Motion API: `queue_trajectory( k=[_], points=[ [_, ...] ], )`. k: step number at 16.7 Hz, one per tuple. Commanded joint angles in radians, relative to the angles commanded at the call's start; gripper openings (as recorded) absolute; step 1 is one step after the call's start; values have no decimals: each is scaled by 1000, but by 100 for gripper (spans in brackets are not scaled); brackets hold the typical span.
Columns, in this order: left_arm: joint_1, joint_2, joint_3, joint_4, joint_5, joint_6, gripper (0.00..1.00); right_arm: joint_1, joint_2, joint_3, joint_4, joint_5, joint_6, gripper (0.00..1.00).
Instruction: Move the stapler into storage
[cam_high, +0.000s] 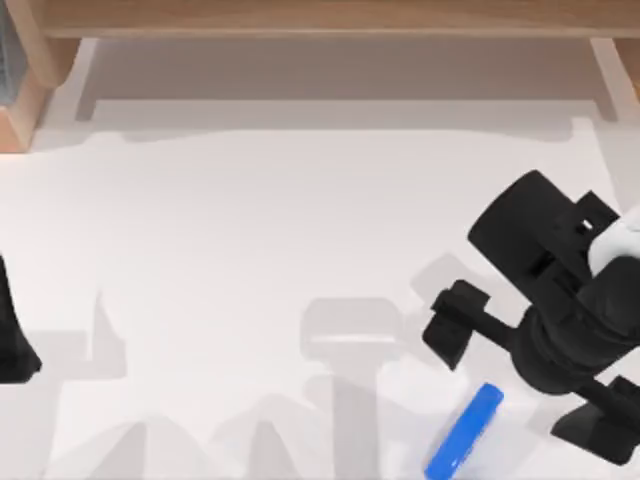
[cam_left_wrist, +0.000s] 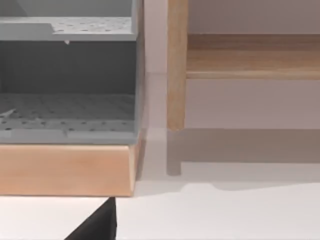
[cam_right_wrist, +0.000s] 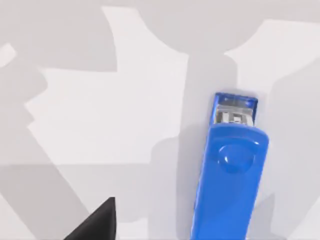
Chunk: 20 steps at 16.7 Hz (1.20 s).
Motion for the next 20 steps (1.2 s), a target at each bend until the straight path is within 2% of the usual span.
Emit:
queue_trajectory(
  k=[3, 6, 12, 20],
  points=[
    [0, 0, 0, 0, 0, 0, 100, 74, 145, 102, -76, 4, 137, 100],
    [0, 0, 0, 0, 0, 0, 100, 107, 210, 148, -109, 6, 196, 100],
    [0, 0, 0, 0, 0, 0, 100, 105, 216, 138, -93, 6, 194, 100],
    [0, 0, 0, 0, 0, 0, 100, 106, 310, 47, 93, 7, 197, 100]
  ],
)
